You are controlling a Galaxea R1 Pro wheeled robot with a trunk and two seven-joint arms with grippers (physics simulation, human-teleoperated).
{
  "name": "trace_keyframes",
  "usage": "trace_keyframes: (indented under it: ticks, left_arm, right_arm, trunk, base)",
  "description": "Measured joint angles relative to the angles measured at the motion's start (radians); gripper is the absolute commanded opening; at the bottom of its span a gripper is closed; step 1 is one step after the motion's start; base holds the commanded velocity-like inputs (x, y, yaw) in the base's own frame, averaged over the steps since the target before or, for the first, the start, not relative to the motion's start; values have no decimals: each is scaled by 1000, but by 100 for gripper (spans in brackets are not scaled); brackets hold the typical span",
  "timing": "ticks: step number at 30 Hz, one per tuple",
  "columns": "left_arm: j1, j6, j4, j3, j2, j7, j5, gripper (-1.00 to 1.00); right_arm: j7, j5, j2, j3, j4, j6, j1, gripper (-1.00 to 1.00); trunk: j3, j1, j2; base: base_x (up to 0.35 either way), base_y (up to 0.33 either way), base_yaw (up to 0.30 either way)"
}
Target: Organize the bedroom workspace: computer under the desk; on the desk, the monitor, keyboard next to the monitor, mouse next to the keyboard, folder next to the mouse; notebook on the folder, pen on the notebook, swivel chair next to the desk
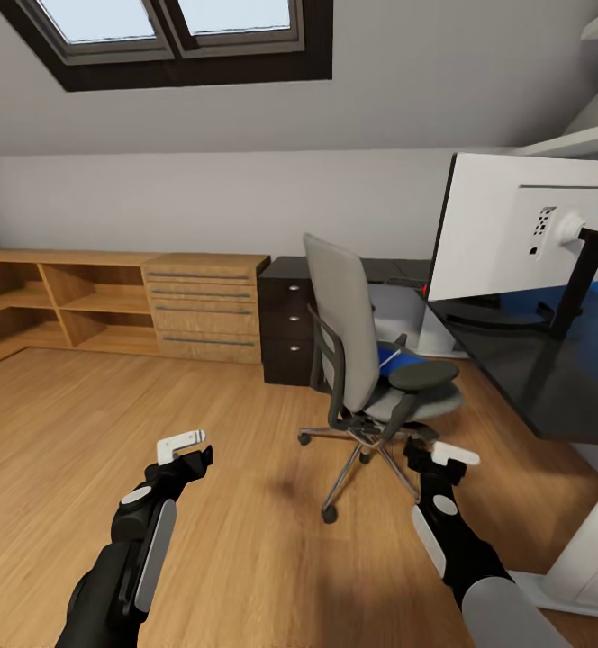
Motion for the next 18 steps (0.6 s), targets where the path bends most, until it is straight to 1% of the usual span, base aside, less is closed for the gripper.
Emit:
trace_keyframes:
  ticks: [1, 2, 3, 4, 6, 8, 9, 11, 12, 15, 18]
  left_arm:
    - [0, 0, 0, 0, 0, 0, 0, 100]
    - [0, 0, 0, 0, 0, 0, 0, 100]
    - [0, 0, 0, 0, 0, 0, 0, 100]
    - [0, 0, 0, 0, 0, 0, 0, 100]
    - [0, 0, 0, 0, 0, 0, 0, 100]
    - [0, 0, 0, 0, 0, 0, 0, 100]
    - [1, 0, 3, 1, 2, -1, -2, 100]
    - [1, 1, 5, 1, 4, -2, -2, 100]
    - [1, 1, 7, 1, 4, -3, -3, 100]
    - [1, 1, 11, 0, 5, -3, -4, 100]
    - [1, 1, 15, 0, 5, -3, -5, 100]
  right_arm:
    - [0, -1, 0, -17, 0, 0, 0, 100]
    - [1, -3, 2, -64, -1, -1, 0, 100]
    - [1, -5, 2, -90, -2, -2, 0, 100]
    - [1, -7, 3, -100, -2, -2, 0, 100]
    - [1, -13, 3, -113, -3, -2, 0, 100]
    - [2, -19, 3, -121, -4, -4, 0, 100]
    - [3, -26, 1, -133, -7, -24, 0, 100]
    - [3, -27, 2, -134, -7, -76, 0, 100]
    - [2, -28, 1, -132, -7, -129, 0, 100]
    - [2, -29, 1, -132, -6, -154, 0, 100]
    - [2, -28, 1, -132, -7, -169, 1, 100]
  trunk:
    - [-3, 4, -7]
    - [-6, 8, -14]
    - [-9, 12, -21]
    - [-13, 15, -28]
    - [-19, 23, -42]
    - [-19, 23, -42]
    - [-19, 23, -42]
    - [-19, 23, -42]
    - [-19, 23, -42]
    - [-19, 23, -42]
    - [-19, 23, -42]
  base:
    - [0, 0, 0]
    - [0, 0, 0]
    - [0, 0, 0]
    - [0, 0, 0]
    - [0, 0, 0]
    - [0, 0, 0]
    - [0, 0, 0]
    - [5, 0, 0]
    - [33, 0, 0]
    - [153, -17, 0]
    - [266, -74, 0]
